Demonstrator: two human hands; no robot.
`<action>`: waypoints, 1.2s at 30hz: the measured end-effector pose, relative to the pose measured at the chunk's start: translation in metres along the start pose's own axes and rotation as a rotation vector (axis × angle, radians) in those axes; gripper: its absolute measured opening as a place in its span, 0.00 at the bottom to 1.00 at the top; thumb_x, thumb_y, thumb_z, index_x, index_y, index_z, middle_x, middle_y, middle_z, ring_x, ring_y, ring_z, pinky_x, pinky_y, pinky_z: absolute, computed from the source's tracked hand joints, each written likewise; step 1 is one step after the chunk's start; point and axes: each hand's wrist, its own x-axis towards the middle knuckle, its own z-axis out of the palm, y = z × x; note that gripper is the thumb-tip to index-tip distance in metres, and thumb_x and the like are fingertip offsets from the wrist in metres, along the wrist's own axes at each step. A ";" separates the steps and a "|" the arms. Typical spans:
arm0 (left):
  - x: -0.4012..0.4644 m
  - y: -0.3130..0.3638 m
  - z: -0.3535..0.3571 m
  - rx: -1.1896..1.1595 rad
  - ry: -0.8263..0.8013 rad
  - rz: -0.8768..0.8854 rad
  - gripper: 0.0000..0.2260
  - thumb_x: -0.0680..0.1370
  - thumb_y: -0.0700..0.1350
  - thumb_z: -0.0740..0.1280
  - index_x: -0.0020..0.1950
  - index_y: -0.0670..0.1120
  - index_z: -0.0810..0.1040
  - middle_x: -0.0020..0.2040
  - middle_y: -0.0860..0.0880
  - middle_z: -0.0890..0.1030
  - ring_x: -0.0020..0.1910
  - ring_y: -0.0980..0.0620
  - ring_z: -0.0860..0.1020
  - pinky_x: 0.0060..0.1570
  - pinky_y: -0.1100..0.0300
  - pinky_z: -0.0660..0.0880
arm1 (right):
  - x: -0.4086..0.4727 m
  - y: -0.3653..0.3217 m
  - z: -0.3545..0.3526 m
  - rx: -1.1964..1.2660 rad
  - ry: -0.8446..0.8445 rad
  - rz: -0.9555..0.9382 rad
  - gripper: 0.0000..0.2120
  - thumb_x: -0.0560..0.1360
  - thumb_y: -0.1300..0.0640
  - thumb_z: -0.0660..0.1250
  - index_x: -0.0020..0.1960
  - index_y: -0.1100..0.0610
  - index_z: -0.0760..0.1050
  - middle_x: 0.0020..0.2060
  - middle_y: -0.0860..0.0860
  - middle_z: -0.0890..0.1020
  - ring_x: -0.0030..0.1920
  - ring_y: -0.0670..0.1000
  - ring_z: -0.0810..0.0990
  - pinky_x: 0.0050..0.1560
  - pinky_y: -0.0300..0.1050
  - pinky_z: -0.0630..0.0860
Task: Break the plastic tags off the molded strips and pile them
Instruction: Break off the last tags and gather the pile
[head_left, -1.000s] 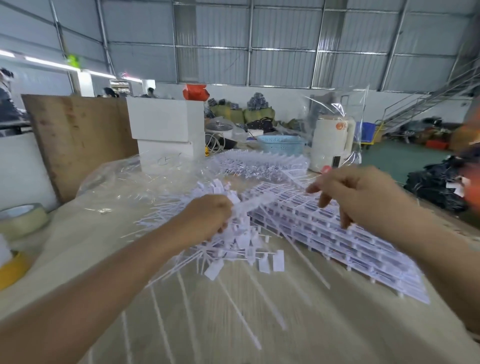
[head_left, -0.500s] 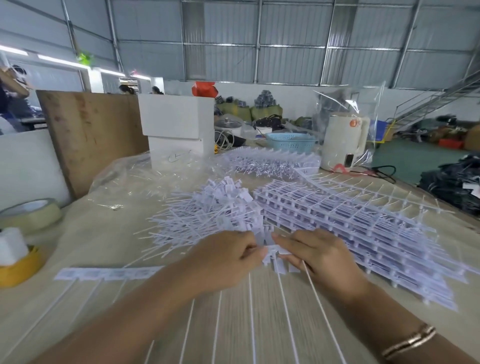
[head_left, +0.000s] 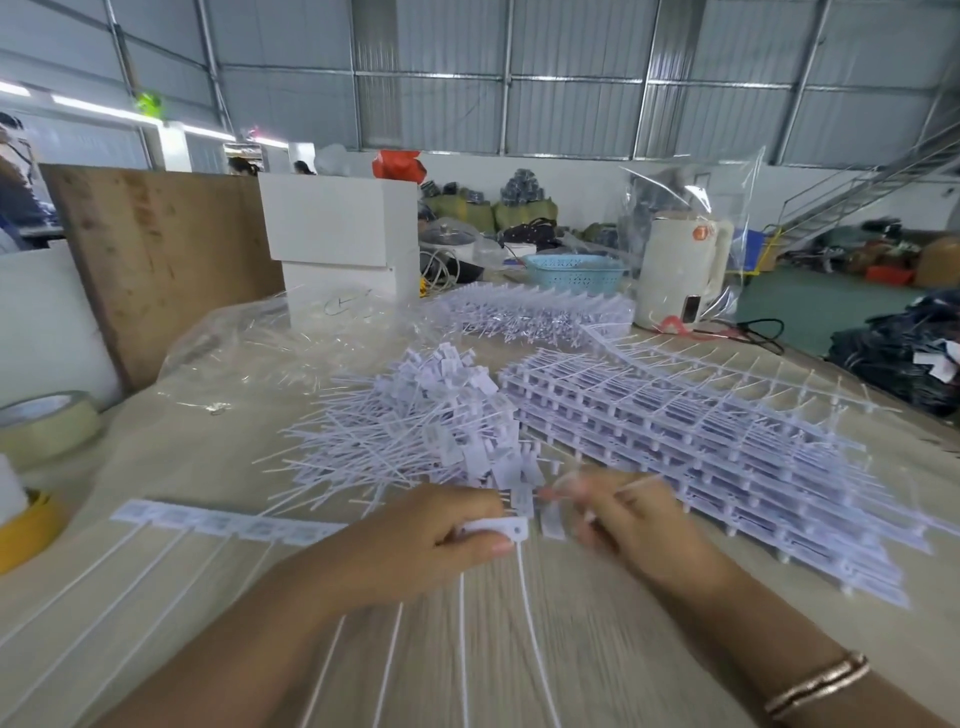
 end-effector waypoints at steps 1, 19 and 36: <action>-0.004 -0.001 -0.003 -0.034 -0.006 -0.009 0.15 0.76 0.60 0.60 0.40 0.48 0.70 0.30 0.56 0.64 0.29 0.59 0.63 0.31 0.66 0.60 | 0.001 0.001 -0.007 0.062 0.118 0.061 0.13 0.79 0.55 0.58 0.43 0.50 0.81 0.30 0.43 0.80 0.28 0.41 0.74 0.32 0.31 0.70; -0.004 0.007 0.014 -0.029 0.106 -0.150 0.17 0.79 0.39 0.59 0.61 0.61 0.65 0.54 0.63 0.68 0.30 0.60 0.70 0.34 0.67 0.68 | -0.006 -0.001 0.004 -0.808 -0.089 -0.215 0.29 0.69 0.53 0.62 0.71 0.48 0.66 0.51 0.46 0.76 0.43 0.45 0.75 0.43 0.37 0.64; -0.007 0.001 -0.002 0.028 0.067 -0.071 0.12 0.77 0.58 0.60 0.35 0.56 0.68 0.28 0.56 0.67 0.27 0.59 0.65 0.30 0.65 0.60 | -0.006 -0.007 0.016 -0.794 0.075 -0.535 0.14 0.79 0.48 0.58 0.57 0.49 0.81 0.39 0.48 0.84 0.36 0.49 0.82 0.32 0.46 0.76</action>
